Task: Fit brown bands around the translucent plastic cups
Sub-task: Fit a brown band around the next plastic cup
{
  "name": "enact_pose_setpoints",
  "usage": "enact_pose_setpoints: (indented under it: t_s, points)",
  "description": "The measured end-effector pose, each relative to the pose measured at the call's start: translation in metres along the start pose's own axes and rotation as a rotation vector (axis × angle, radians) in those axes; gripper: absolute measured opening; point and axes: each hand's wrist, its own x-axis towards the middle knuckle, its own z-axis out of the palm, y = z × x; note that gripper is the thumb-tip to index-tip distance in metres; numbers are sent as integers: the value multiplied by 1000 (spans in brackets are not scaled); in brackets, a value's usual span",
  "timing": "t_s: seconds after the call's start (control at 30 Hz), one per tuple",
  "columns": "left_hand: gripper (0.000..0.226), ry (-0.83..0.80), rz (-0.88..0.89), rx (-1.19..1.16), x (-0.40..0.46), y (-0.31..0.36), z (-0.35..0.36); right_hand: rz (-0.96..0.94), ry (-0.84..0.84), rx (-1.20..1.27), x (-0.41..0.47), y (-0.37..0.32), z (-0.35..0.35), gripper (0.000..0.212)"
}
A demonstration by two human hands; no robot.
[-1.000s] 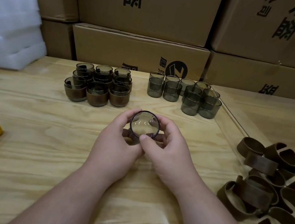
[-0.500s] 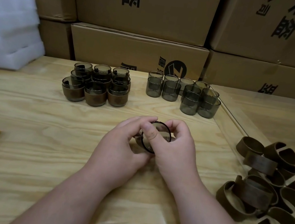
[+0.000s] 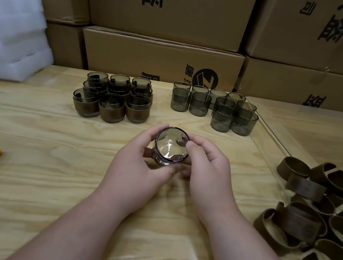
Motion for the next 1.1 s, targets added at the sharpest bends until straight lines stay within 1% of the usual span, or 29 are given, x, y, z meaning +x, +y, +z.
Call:
enact_pose_setpoints:
  t_s: [0.07, 0.17, 0.27, 0.33, 0.4, 0.43, 0.5, 0.53, 0.63, 0.7, 0.8, 0.87, 0.93, 1.0, 1.1]
  points:
    - [75, 17, -12, -44, 2, 1, 0, -25, -75, -27, 0, 3, 1, 18]
    - [70, 30, -32, -105, 3, 0, 0, -56, -146, -123, -4, 7, 2, 43]
    - [67, 31, -28, -133, 2, 0, -1, -52, -154, -90, -4, 7, 3, 48]
    - [66, 27, -28, -141, 2, 3, -1, -44, -135, -36, -3, 7, 2, 43]
    - [68, 20, -26, -123, 1, 4, -1, -26, -97, 50, -1, 3, 2, 23]
    - [71, 16, -27, -107, 0, 4, -1, -4, -79, 99, -1, 1, 2, 16]
    - [78, 1, -25, -88, -1, 5, -1, 29, -28, 120, -1, -1, 1, 20]
    - [80, -10, -19, -81, -1, 5, -2, 37, 2, 110, -1, 0, 0, 17]
    - [75, -54, 25, -33, -4, 8, -2, 32, 86, 64, -1, -1, 0, 13]
    - [70, -83, 60, 20, -5, 9, -1, -15, 124, 6, -2, 0, 0, 20]
    - [68, -110, 148, 94, -6, 12, -2, -103, 86, -170, -7, 0, 2, 47]
    - [72, -123, 182, 99, -6, 13, -2, -130, 72, -251, -10, 1, 5, 50]
    - [73, -141, 186, 100, -7, 12, -3, -130, 112, -282, -9, 0, 4, 50]
    - [76, -184, 207, 131, -7, 10, -4, -112, 156, -275, -6, 0, 2, 55]
    - [78, -246, 227, 149, -7, 10, -3, -54, 234, -234, -2, -1, -1, 55]
